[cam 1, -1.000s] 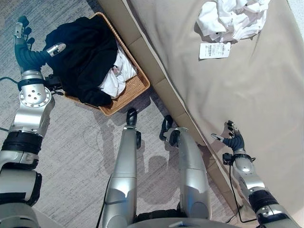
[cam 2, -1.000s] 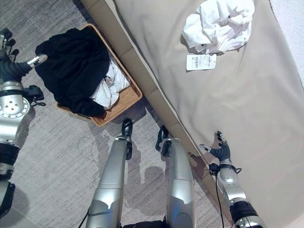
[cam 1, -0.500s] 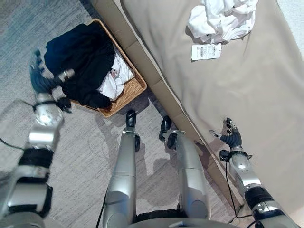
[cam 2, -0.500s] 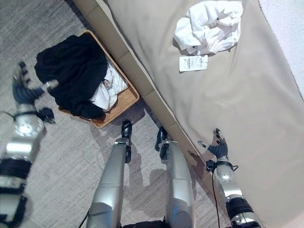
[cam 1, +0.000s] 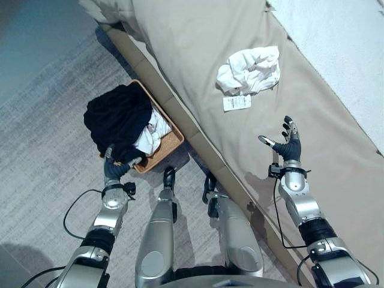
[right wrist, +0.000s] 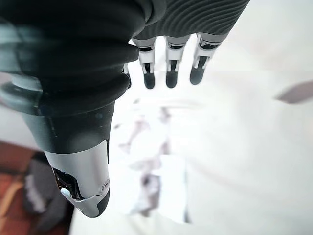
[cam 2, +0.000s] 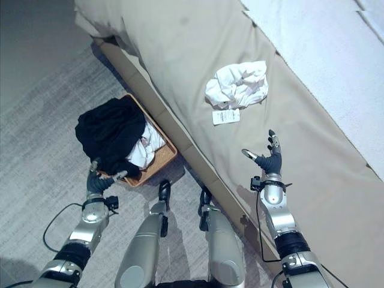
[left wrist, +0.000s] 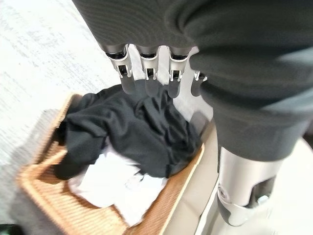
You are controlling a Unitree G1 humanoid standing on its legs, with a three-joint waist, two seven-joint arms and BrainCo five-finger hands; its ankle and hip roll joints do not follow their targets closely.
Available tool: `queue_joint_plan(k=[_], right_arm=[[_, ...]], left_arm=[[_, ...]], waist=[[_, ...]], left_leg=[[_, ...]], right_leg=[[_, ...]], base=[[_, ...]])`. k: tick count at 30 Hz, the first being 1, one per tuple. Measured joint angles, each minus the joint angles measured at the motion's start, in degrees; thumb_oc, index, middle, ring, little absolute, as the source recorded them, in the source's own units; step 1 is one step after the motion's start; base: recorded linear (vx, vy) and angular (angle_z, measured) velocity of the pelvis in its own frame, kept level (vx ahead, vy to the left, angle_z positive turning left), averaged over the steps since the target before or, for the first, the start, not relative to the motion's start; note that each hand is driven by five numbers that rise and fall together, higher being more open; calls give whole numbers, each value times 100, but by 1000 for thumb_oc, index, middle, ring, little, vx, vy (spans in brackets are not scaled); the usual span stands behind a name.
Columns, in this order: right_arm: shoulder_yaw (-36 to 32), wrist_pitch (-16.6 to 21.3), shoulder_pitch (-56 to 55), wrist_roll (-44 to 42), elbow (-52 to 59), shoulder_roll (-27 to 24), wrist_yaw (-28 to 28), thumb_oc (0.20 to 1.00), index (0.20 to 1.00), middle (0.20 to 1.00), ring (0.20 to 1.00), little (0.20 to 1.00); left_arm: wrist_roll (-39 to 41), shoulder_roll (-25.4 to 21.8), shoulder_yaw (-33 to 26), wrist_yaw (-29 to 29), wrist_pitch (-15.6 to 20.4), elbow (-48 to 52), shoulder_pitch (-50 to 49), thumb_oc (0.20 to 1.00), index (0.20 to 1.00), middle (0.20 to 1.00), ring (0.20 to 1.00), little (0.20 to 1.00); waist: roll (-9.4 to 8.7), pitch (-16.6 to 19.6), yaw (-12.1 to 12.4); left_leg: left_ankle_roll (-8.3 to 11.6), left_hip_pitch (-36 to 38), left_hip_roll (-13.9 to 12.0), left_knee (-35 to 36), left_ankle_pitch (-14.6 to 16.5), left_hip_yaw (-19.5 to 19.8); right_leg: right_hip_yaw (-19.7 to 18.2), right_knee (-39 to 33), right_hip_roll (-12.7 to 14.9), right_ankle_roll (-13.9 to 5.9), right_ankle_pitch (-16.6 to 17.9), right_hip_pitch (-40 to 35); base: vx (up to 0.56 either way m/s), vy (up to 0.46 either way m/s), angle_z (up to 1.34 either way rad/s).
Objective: Pick up clothes into the bucket
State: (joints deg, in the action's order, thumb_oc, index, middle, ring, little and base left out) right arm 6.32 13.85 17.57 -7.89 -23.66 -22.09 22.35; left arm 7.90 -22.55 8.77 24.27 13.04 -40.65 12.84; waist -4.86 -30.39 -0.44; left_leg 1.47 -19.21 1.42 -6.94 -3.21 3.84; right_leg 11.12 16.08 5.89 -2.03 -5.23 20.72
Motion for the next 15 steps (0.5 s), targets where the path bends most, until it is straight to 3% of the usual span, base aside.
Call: queue_joint_plan(k=[6,12,15], right_arm=[[-1,-63,259,519,74,-534,0,1000,1000,1000,1000,1000],[36,-197,707,852,-42,-829,35,1000,1000,1000,1000,1000],[359,-371,1523,1049,-843,-1099,100,1000,1000,1000,1000,1000]], left_arm=[[-696,266,352,-200,-42,-378,-404,1000,1000,1000,1000,1000],[-1004,413,722,-386,-91,-489,-563,1000,1000,1000,1000,1000],[-1065,400,916,-467,-85,-444,-583,1000,1000,1000,1000,1000]], waist=[[476,237,36],[613,322,140],[681,365,142]], left_leg=[[-14,295,-57,257,-56,-5],[-16,472,-74,252,-57,-65],[-14,433,-72,251,-55,-88]], right_leg=[[34,-394,-94,-5,154,-371],[-36,-448,-120,-1,176,-540],[-97,-372,-116,-3,172,-430]], base=[[53,-29,-3],[17,-3,-7],[-2,-1,-6]])
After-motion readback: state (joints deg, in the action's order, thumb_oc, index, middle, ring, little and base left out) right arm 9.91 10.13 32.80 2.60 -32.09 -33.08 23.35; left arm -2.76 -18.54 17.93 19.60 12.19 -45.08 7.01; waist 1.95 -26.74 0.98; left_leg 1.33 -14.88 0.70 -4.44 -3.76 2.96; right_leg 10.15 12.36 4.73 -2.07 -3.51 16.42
